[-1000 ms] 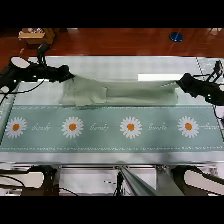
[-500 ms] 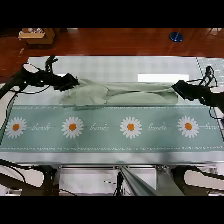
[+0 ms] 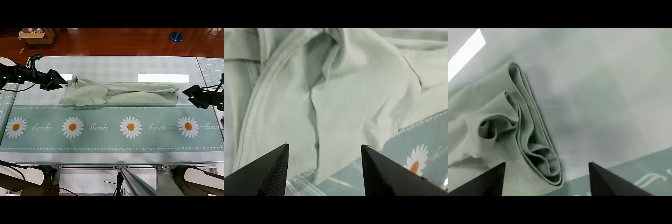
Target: Fold the shirts.
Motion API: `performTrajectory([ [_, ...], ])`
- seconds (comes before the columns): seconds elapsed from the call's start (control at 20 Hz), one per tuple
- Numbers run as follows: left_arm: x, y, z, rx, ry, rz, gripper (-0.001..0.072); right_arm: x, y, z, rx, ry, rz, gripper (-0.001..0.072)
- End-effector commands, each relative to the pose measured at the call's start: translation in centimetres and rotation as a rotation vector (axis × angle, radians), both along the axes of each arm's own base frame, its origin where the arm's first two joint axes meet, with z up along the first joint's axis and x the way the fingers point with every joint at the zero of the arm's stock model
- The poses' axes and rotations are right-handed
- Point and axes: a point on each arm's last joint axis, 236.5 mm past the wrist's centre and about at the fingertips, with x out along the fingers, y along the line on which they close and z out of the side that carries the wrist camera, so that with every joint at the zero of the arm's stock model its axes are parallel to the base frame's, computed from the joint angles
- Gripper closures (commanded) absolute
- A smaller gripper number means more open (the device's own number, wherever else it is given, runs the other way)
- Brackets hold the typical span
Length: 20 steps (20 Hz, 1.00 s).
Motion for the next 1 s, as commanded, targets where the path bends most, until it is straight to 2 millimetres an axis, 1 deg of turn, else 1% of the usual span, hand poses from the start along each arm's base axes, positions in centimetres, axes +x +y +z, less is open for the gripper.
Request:
performTrajectory([
  [0.0,-1.2,-0.6,0.8,-0.020,0.025,-0.047,0.0169,-0.4,2.7,-1.3,0.144,0.035,0.041,0.0124],
  [0.15,-1.4,-1.6,0.8,-0.019,0.025,-0.069,0.0170,2.6,5.6,-1.8,0.227,-0.025,0.012,0.0129],
  [0.25,-1.5,-2.2,0.8,-0.019,0.023,-0.085,0.0169,4.2,7.4,-2.7,0.259,-0.032,-0.026,0.0133],
  [0.3,-1.5,-2.4,0.8,-0.019,0.023,-0.089,0.0169,4.9,8.3,-2.8,0.285,-0.040,-0.051,0.0151],
  [0.35,-1.5,-2.5,0.8,-0.019,0.023,-0.093,0.0169,5.6,8.9,-2.7,0.303,-0.050,-0.075,0.0226],
  [0.4,-1.6,-2.6,0.8,-0.020,0.023,-0.095,0.0171,6.1,9.2,-2.5,0.306,-0.068,-0.086,0.0415],
  [0.45,-1.6,-2.6,0.8,-0.020,0.024,-0.095,0.0184,6.5,9.4,-1.9,0.328,-0.091,-0.090,0.0622],
  [0.5,-1.7,-2.7,1.0,-0.025,0.026,-0.100,0.0286,6.7,9.8,-1.1,0.353,-0.114,-0.078,0.0688],
  [0.55,-1.9,-2.9,1.2,-0.033,0.031,-0.103,0.0393,6.7,10.0,0.1,0.360,-0.144,-0.050,0.0688],
  [0.6,-2.1,-3.1,1.8,-0.046,0.027,-0.108,0.0484,6.6,10.4,1.5,0.364,-0.174,-0.012,0.0689],
  [0.7,-2.1,-4.0,3.7,-0.092,0.001,-0.108,0.0680,5.7,10.8,5.0,0.363,-0.229,0.059,0.0689],
  [0.8,-2.0,-5.7,6.3,-0.149,-0.048,-0.115,0.0681,4.4,11.2,8.6,0.346,-0.276,0.126,0.0689],
  [0.9,-2.5,-8.4,8.9,-0.195,-0.094,-0.153,0.0681,2.5,11.5,11.9,0.312,-0.304,0.176,0.0689],
  [0.95,-3.0,-10.1,9.8,-0.204,-0.112,-0.185,0.0681,1.4,11.8,13.6,0.286,-0.317,0.202,0.0689],
])
